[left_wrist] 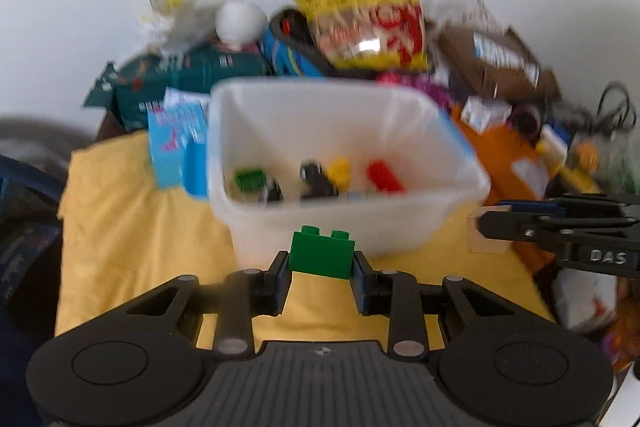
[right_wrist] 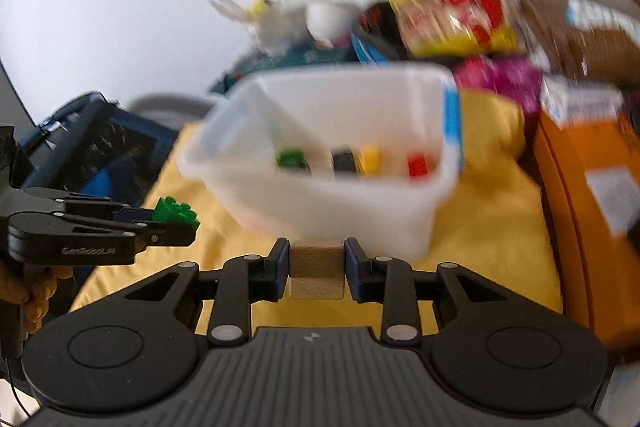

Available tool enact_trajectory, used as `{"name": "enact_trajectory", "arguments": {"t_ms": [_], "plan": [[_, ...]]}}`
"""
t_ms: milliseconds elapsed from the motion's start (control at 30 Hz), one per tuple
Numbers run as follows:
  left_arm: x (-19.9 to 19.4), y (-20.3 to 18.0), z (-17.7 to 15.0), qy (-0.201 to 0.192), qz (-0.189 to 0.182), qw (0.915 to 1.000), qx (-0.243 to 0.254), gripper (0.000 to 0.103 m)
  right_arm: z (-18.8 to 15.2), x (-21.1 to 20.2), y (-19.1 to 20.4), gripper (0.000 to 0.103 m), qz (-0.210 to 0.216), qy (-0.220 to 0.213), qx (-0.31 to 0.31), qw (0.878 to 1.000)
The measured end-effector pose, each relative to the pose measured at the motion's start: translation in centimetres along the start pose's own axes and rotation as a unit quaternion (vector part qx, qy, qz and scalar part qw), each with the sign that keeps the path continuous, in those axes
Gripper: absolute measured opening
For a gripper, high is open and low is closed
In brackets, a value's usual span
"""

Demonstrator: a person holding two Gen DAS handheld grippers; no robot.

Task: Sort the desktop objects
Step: 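Carry the tan cube and green block over the bin and release both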

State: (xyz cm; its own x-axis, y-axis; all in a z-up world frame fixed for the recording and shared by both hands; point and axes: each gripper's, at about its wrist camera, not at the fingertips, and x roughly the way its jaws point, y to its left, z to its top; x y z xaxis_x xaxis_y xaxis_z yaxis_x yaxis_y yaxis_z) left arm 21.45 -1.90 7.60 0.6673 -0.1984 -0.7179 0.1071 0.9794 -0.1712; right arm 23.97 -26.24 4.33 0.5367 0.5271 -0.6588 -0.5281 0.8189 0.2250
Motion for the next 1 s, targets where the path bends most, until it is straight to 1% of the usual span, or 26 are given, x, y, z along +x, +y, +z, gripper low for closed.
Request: {"name": "enact_trajectory", "arguments": {"t_ms": [133, 233, 467, 567, 667, 867, 1000], "plan": [[-1.3, 0.1, 3.1, -0.021, 0.003, 0.9998, 0.002, 0.035, 3.6, -0.4, 0.9, 0.033, 0.002, -0.021, -0.018, 1.000], [-1.7, 0.5, 5.3, -0.023, 0.001, 0.9997, -0.001, 0.035, 6.2, -0.7, 1.0, 0.033, 0.000, -0.029, -0.025, 0.999], [-1.1, 0.7, 9.8, -0.010, 0.009, 0.9999, 0.010, 0.035, 10.8, 0.1, 0.3, 0.033, -0.004, -0.005, -0.010, 1.000], [-0.4, 0.6, 11.4, -0.005, 0.015, 0.9998, 0.014, 0.035, 12.0, 0.6, -0.1, 0.033, -0.009, 0.004, -0.006, 1.000], [0.6, 0.8, 12.5, 0.009, 0.017, 0.9998, 0.010, 0.035, 12.9, 1.2, -0.5, 0.033, -0.017, 0.012, -0.002, 1.000], [2.9, 1.2, 13.6, 0.035, 0.025, 0.9991, -0.002, 0.035, 14.3, 3.0, -1.7, 0.033, -0.035, 0.039, -0.004, 0.999], [4.3, 1.2, 13.9, 0.049, 0.028, 0.9984, -0.004, 0.035, 15.0, 4.2, -3.1, 0.033, -0.035, 0.060, 0.013, 0.997]]}}
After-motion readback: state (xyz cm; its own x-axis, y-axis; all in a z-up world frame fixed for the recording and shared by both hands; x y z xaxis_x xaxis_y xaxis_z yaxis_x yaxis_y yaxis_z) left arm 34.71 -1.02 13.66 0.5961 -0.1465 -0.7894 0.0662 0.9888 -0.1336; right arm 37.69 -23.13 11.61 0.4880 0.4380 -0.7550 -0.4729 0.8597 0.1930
